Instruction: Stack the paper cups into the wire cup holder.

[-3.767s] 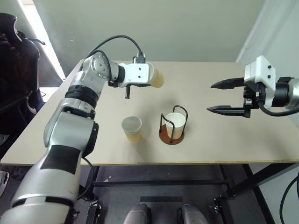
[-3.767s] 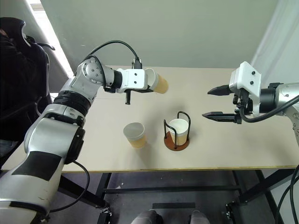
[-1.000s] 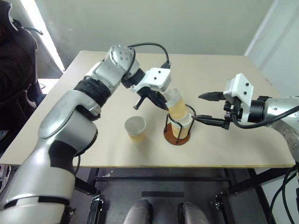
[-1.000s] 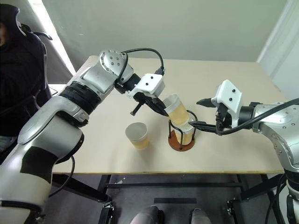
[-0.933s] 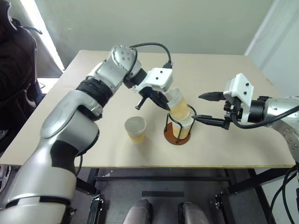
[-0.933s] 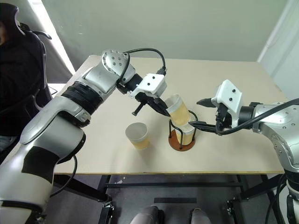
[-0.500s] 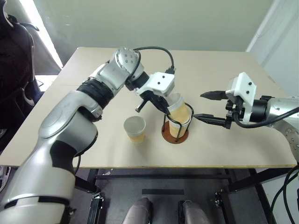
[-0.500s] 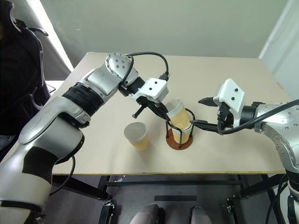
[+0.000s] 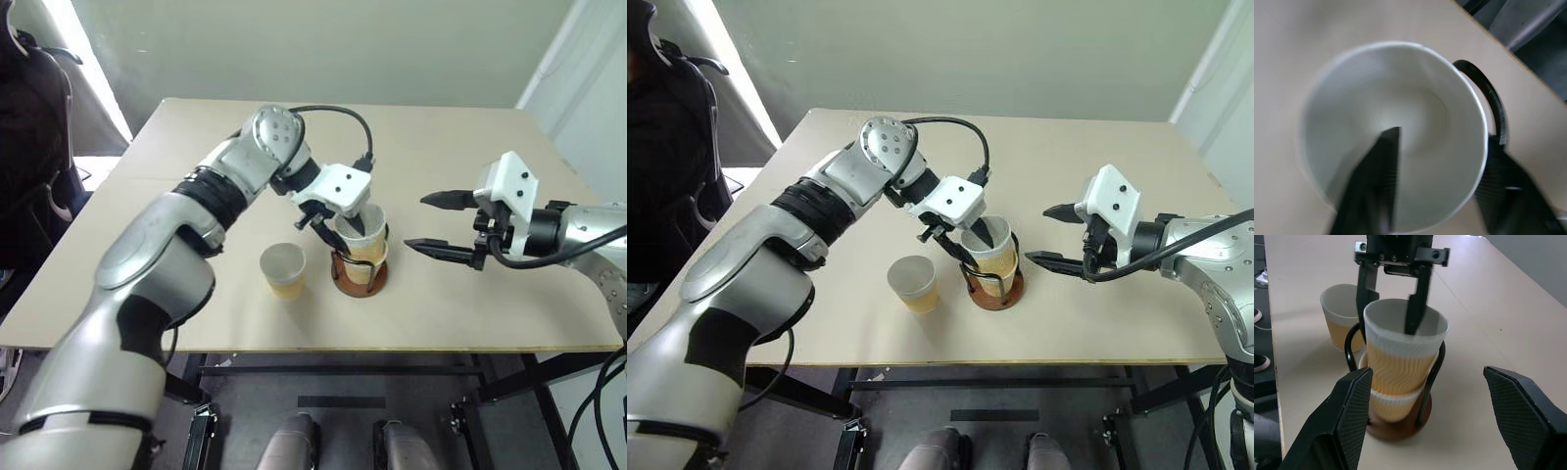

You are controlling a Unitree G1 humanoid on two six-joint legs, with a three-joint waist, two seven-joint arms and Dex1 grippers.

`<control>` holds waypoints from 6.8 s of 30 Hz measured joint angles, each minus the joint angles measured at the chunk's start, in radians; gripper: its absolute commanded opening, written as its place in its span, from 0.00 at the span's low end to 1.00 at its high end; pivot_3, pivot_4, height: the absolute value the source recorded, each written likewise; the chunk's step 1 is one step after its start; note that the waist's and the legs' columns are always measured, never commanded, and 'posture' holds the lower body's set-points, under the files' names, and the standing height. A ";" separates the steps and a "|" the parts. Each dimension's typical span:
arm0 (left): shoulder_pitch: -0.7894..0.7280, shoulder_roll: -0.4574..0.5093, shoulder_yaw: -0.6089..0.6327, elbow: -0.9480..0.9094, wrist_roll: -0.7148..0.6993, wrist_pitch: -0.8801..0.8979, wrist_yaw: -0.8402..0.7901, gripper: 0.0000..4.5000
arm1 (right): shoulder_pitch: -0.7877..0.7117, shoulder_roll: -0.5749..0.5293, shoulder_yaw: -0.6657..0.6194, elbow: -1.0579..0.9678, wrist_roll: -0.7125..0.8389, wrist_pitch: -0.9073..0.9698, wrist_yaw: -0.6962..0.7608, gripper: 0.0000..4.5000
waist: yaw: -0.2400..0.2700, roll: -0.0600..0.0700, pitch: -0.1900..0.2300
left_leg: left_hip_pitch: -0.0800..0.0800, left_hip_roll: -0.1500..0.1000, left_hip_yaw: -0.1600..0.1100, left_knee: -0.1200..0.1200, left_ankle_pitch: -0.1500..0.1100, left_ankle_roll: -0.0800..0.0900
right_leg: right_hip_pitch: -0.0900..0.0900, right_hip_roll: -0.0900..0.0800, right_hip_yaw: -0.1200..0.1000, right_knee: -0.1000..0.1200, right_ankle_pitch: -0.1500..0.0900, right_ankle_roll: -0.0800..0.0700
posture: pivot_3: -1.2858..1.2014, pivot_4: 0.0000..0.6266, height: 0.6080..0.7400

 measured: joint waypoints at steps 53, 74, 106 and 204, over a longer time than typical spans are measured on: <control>-0.045 0.187 0.539 -0.097 0.061 0.328 -0.002 0.99 | -0.073 -0.050 -0.035 0.030 0.138 0.061 0.062 0.81 | -0.006 0.002 0.004 | -0.006 0.005 0.001 -0.007 0.000 -0.003 | -0.011 0.002 0.001 0.000 -0.002 -0.004 | 0.52 0.24 1.00; 0.455 0.571 0.429 -0.758 -0.063 0.552 -0.002 0.99 | -0.127 -0.005 -0.004 -0.001 0.222 0.102 0.072 0.81 | -0.012 0.002 0.005 | 0.005 0.007 -0.001 -0.013 0.008 -0.007 | -0.004 0.004 -0.001 0.003 -0.007 -0.022 | 0.52 0.24 1.00; 0.554 0.554 0.433 -0.756 0.229 0.298 -0.002 0.99 | -0.157 -0.011 0.039 0.028 0.208 0.108 0.095 0.81 | -0.021 0.002 0.005 | 0.004 0.007 -0.001 -0.015 0.010 -0.009 | -0.007 0.004 -0.001 0.005 -0.005 -0.029 | 0.52 0.24 1.00; 0.009 0.270 0.213 -0.304 -0.084 0.266 -0.004 0.01 | -0.147 -0.041 0.076 0.107 0.033 0.021 0.119 0.81 | -0.013 0.001 0.005 | 0.000 0.009 -0.001 -0.014 0.004 -0.007 | -0.008 0.003 -0.002 0.000 0.000 -0.016 | 0.52 0.24 1.00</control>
